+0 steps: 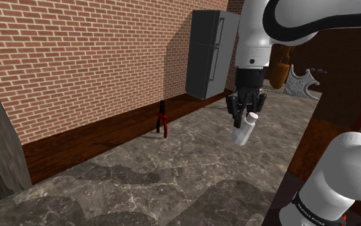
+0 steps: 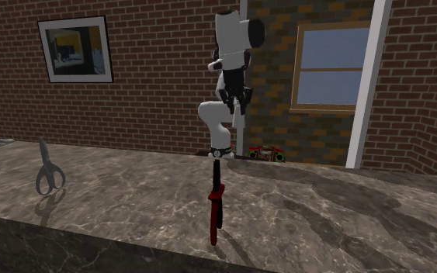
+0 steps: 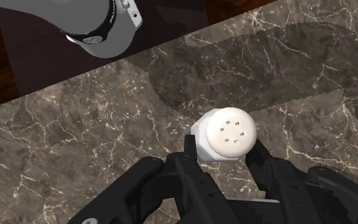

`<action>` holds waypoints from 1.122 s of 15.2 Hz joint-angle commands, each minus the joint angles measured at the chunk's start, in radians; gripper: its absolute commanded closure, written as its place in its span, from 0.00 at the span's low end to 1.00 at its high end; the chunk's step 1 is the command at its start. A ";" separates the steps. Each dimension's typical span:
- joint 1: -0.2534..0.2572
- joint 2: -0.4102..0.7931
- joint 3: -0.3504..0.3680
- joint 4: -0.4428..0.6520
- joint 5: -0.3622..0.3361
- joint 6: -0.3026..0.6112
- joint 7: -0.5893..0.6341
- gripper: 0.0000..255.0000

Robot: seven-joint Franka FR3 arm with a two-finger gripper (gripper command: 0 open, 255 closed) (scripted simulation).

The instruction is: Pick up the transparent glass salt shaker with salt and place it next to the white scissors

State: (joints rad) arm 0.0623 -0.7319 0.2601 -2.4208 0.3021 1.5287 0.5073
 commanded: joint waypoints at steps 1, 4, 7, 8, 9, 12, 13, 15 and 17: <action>-0.001 0.004 -0.004 0.028 -0.004 -0.024 0.004 1.00; -0.003 0.010 -0.010 0.072 -0.009 -0.062 0.010 1.00; -0.005 0.018 -0.016 0.117 -0.014 -0.098 0.016 1.00; -0.005 0.021 -0.018 0.132 -0.015 -0.111 0.019 1.00; -0.006 0.024 -0.020 0.147 -0.017 -0.123 0.021 1.00; -0.007 0.035 -0.025 0.195 -0.021 -0.159 0.027 1.00; -0.008 0.039 -0.027 0.211 -0.022 -0.171 0.029 1.00; -0.015 0.041 -0.048 0.212 -0.040 -0.175 0.005 1.00; -0.030 0.049 -0.088 0.212 -0.075 -0.178 -0.043 1.00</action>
State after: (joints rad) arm 0.0388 -0.6944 0.1877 -2.2202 0.2428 1.3553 0.4832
